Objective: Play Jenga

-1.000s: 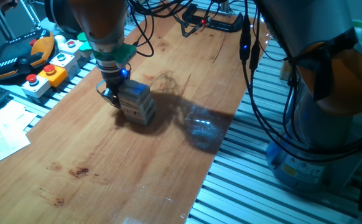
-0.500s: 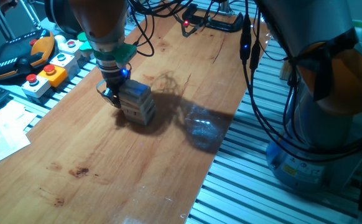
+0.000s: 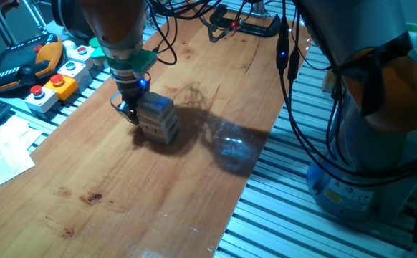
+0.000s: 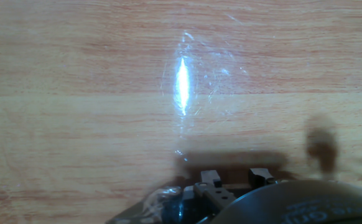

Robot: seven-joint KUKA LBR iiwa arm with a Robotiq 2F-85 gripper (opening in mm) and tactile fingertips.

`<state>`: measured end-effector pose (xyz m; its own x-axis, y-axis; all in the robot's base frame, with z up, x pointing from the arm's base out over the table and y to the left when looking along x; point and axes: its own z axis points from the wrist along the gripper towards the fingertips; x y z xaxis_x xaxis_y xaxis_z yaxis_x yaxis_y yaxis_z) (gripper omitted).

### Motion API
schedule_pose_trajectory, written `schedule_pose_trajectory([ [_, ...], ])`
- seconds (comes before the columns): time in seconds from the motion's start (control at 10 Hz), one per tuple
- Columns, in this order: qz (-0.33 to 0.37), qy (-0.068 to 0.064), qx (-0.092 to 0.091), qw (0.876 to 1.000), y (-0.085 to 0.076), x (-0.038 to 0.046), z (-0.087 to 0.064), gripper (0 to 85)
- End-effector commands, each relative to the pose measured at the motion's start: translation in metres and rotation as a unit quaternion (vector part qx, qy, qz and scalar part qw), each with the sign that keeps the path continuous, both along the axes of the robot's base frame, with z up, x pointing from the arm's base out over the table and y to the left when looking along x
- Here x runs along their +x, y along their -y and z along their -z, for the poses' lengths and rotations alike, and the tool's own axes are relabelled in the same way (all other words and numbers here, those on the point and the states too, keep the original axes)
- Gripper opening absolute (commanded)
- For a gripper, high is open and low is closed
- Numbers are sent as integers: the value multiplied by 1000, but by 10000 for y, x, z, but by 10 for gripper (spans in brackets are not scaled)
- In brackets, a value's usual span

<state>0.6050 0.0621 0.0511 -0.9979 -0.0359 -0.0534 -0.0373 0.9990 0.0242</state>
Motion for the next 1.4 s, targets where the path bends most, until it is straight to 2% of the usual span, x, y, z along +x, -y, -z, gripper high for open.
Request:
schedule_pose_trajectory([
  [0.0,0,0,0,1000,1,3,6,10],
  [1.3,-1,8,-6,1000,4,41,37,10],
])
